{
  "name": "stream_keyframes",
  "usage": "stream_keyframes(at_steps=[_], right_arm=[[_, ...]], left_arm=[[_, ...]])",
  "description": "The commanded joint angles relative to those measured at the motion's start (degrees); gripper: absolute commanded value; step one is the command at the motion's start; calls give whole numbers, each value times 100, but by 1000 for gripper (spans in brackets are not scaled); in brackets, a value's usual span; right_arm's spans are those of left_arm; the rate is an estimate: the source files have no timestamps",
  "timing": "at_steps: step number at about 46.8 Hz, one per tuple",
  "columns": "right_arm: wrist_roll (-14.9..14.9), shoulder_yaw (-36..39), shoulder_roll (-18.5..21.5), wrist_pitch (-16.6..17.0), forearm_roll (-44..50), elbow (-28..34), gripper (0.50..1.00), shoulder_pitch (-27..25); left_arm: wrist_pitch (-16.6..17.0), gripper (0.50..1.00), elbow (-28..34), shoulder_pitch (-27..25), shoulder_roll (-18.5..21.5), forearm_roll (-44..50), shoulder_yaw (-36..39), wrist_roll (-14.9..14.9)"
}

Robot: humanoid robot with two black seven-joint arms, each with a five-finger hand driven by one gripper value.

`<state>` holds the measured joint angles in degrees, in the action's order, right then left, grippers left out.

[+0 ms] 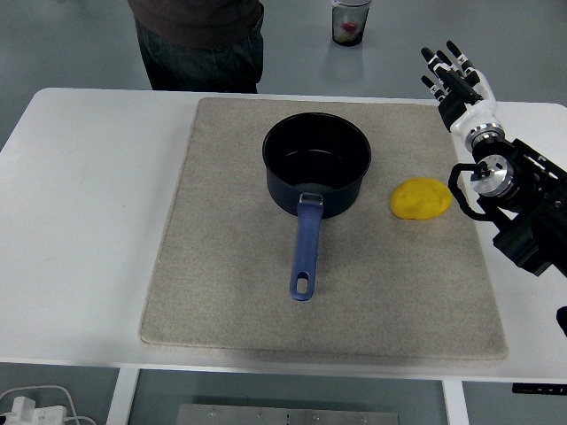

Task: Put the potato in the blue pot

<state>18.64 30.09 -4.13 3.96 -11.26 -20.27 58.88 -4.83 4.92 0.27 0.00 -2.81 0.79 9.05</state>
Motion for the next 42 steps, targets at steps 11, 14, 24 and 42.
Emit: stream_keyframes(at_steps=[11, 14, 24, 42], right_arm=[[0, -3, -9, 0, 1, -4, 930, 1], [0, -3, -9, 0, 1, 5, 930, 1], [8, -21, -9, 201, 167, -4, 930, -8], [237, -248, -333, 650, 2637, -338, 930, -17]], left_arm=[[0, 996, 0, 0, 0, 0, 0, 0], [0, 996, -9, 0, 0, 0, -9, 0], [0, 996, 0, 0, 0, 0, 0, 0], [0, 996, -9, 0, 0, 0, 0, 0]])
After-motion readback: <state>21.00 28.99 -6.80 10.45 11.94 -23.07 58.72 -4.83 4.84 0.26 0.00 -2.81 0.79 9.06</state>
